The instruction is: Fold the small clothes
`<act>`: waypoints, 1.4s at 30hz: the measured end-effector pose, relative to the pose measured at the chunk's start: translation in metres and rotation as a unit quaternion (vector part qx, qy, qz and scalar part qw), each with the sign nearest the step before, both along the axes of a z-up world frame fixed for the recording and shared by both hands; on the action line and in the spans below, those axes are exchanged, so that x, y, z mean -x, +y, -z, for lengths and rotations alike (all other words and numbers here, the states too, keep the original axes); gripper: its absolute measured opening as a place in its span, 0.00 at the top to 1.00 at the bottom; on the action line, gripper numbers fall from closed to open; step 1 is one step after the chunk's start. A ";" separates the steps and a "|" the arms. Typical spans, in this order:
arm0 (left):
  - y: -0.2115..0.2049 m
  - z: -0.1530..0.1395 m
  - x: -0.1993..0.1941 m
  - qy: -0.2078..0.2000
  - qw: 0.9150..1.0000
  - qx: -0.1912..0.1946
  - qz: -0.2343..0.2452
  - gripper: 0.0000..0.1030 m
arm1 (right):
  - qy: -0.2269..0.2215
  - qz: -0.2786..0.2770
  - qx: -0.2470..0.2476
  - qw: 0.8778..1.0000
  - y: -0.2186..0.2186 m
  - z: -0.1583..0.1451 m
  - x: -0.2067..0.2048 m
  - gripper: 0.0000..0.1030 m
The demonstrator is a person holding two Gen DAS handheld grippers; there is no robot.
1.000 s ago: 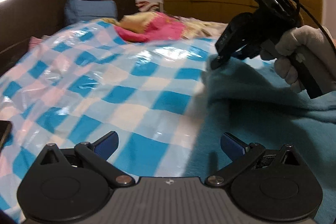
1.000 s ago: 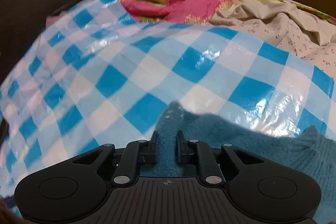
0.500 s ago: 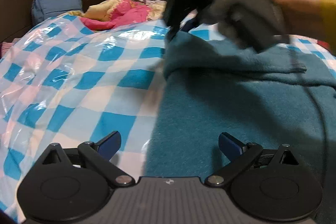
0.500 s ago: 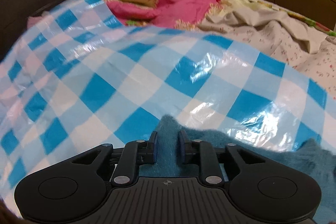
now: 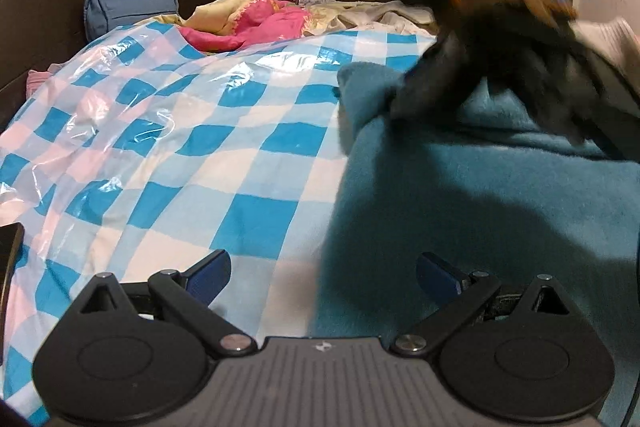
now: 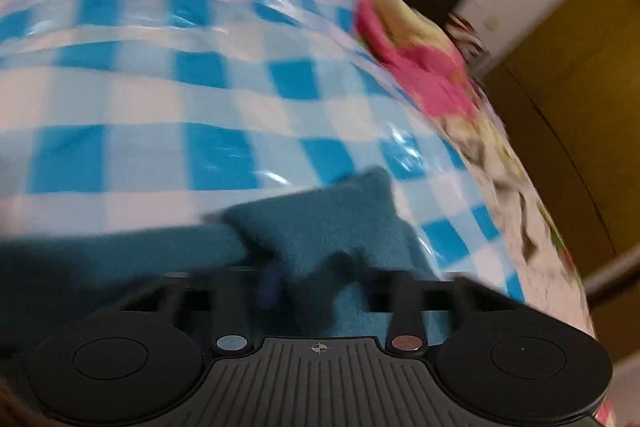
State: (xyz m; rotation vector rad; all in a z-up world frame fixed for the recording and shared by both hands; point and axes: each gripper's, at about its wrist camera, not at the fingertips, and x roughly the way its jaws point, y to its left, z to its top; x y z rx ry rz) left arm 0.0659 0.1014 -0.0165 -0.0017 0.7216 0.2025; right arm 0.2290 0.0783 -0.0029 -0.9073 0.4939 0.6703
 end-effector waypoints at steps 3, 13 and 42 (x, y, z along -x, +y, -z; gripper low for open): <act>0.003 -0.002 0.003 -0.007 1.000 0.006 -0.003 0.00 | 0.001 0.058 -0.073 0.996 -0.008 -0.023 -0.017 0.88; -0.001 0.002 -0.009 0.027 0.994 0.065 0.079 0.04 | 0.127 0.151 -0.279 0.940 -0.048 -0.055 -0.045 0.88; -0.055 -0.031 0.063 -0.009 0.985 0.015 0.174 0.73 | 0.110 0.249 -0.347 0.898 -0.082 -0.059 -0.055 0.90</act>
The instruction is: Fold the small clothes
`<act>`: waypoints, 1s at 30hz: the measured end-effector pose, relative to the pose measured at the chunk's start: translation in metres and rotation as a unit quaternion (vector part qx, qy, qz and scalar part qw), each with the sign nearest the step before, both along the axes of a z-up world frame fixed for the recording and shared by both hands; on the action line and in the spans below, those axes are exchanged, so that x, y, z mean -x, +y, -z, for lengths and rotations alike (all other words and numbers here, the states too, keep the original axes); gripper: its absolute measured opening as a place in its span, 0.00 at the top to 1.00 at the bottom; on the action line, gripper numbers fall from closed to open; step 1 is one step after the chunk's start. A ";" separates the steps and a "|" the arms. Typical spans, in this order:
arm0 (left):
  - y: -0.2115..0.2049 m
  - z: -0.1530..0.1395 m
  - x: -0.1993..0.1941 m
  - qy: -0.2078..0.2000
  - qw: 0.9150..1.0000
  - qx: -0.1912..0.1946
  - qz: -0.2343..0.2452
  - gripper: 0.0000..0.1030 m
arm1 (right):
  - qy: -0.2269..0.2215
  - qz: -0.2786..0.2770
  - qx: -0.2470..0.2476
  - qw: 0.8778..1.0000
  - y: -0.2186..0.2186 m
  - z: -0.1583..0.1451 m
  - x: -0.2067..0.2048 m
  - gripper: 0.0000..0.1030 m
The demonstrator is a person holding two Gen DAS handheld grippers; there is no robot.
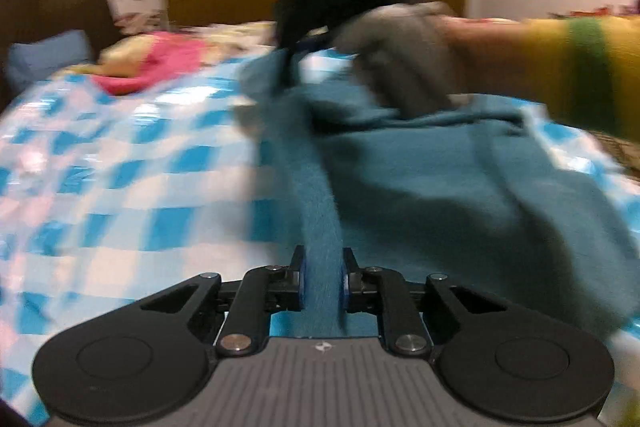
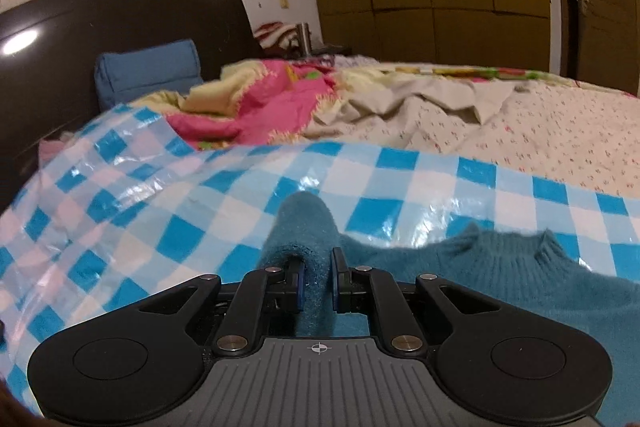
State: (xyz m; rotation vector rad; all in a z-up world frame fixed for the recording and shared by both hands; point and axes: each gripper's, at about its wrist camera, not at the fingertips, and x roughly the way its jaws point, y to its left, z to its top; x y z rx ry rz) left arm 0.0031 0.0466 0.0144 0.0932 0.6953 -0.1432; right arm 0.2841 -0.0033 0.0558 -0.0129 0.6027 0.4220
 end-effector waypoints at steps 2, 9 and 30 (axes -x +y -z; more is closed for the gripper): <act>-0.007 0.005 0.002 0.005 1.000 -0.010 0.017 0.73 | 0.017 0.005 0.028 0.999 0.004 0.011 -0.007 0.90; 0.007 0.008 0.005 0.028 1.000 -0.014 -0.001 0.73 | 0.010 -0.017 0.061 0.998 0.019 0.003 -0.007 0.89; 0.066 0.009 0.036 0.064 0.990 -0.011 -0.126 0.58 | -0.012 -0.055 0.068 0.996 0.020 -0.011 0.048 0.75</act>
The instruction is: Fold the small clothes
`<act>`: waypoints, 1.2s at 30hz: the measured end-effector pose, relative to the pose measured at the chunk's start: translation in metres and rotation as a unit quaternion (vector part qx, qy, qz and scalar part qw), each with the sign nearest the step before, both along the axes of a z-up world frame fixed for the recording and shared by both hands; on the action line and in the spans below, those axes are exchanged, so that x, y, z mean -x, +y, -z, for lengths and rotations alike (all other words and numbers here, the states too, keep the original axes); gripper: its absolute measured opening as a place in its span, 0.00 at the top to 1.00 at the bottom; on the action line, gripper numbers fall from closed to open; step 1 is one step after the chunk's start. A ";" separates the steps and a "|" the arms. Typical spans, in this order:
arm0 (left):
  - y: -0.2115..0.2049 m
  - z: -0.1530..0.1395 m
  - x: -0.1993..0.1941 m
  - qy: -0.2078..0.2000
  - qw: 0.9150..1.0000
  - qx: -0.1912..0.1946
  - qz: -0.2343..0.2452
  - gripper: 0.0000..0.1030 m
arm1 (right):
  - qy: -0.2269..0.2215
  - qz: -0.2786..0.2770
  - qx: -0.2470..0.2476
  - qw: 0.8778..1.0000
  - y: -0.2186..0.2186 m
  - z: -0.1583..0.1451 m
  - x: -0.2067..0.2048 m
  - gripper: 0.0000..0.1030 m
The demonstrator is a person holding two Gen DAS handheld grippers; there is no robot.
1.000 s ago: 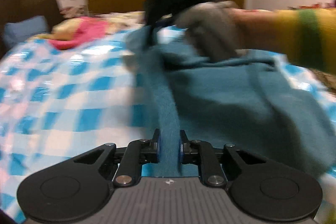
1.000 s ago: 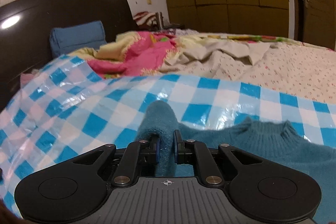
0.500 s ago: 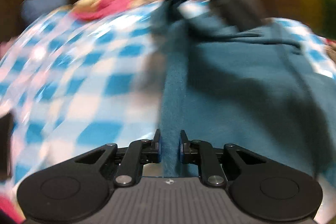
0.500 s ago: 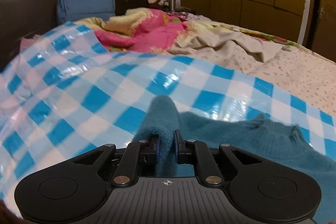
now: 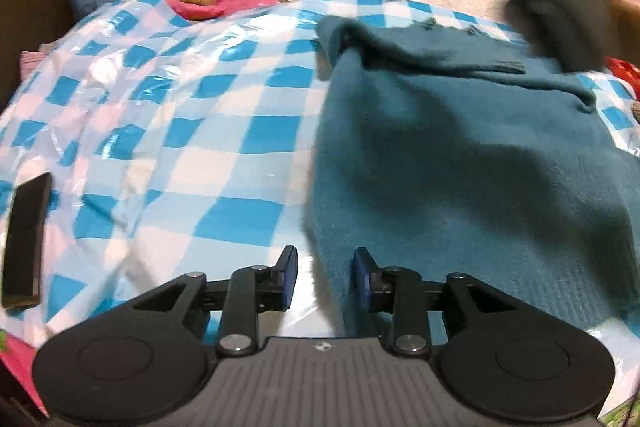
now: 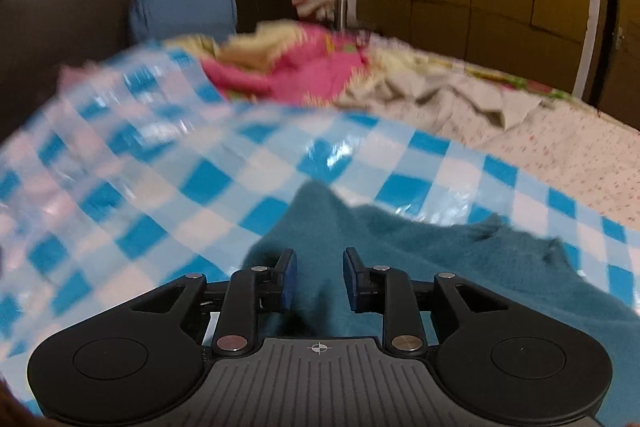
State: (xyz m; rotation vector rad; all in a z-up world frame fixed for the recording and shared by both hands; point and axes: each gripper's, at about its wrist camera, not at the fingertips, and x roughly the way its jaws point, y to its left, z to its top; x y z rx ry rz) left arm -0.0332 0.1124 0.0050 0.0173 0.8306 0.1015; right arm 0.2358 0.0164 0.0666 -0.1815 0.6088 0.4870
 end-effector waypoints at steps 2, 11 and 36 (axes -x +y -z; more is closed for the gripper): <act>-0.002 -0.004 0.007 -0.008 1.000 0.000 -0.007 0.58 | -0.008 0.004 -0.003 1.000 -0.029 -0.015 0.021 0.72; -0.041 -0.035 0.008 -0.053 0.998 -0.038 0.025 0.58 | 0.089 0.226 -0.014 0.970 -0.250 -0.015 0.127 0.69; -0.213 0.007 -0.034 0.070 0.967 -0.022 0.243 0.57 | 0.247 0.226 -0.168 0.927 -0.353 0.078 0.210 0.88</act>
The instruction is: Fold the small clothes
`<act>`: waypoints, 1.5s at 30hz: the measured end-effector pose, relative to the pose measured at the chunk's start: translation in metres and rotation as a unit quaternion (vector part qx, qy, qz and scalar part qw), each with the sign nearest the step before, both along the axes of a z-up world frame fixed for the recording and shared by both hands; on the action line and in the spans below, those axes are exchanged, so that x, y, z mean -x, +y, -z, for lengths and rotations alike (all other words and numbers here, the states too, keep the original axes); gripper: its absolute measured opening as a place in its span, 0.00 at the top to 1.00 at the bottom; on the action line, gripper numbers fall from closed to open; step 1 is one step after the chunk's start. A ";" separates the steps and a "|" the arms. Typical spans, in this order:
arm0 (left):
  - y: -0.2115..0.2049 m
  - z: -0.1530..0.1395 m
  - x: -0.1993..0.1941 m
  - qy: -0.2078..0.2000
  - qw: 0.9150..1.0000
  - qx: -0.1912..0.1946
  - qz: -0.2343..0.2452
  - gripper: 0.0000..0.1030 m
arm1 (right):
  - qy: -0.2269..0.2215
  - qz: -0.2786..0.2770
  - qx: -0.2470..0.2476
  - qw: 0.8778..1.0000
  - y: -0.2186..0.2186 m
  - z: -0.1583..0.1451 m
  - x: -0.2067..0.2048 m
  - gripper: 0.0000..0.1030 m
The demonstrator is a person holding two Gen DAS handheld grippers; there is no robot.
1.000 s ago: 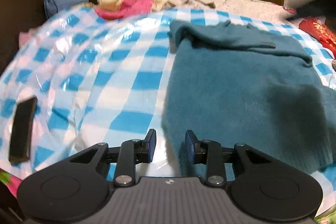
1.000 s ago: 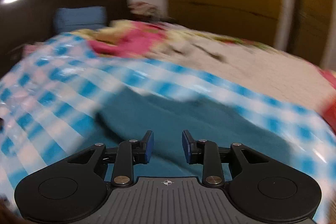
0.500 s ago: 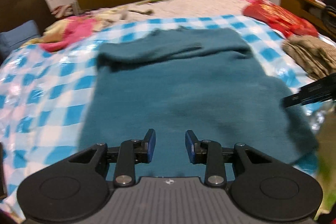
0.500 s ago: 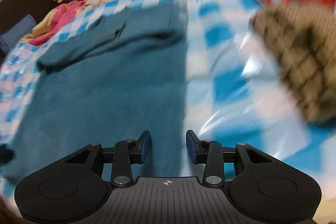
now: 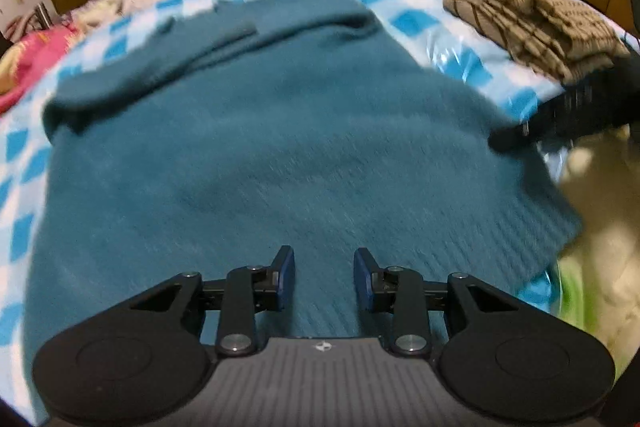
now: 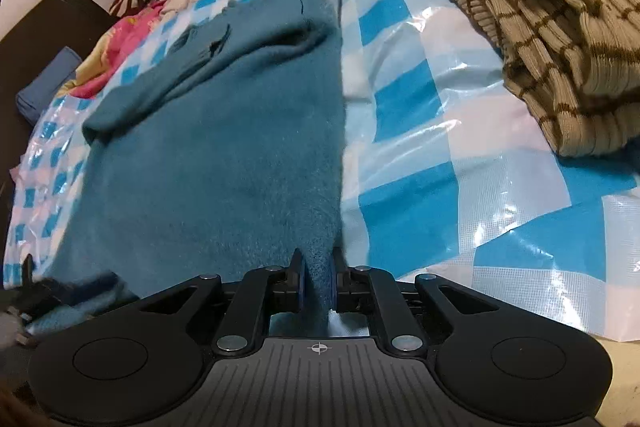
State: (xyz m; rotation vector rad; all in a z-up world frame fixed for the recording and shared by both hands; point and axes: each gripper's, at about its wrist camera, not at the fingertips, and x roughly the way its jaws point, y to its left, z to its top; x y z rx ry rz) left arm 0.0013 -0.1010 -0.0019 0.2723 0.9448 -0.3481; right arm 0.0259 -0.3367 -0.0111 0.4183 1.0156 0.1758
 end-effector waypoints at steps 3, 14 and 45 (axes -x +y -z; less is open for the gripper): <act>-0.002 -0.001 0.006 -0.008 1.000 -0.005 0.012 0.57 | -0.004 0.012 -0.010 1.000 -0.008 -0.011 -0.003 0.82; -0.016 0.000 0.004 -0.017 0.999 -0.002 0.047 0.57 | -0.070 0.009 0.069 0.995 0.003 -0.043 -0.026 0.69; -0.036 -0.010 -0.015 -0.049 0.996 0.046 0.066 0.57 | -0.104 0.040 0.063 0.992 -0.002 -0.014 -0.124 0.80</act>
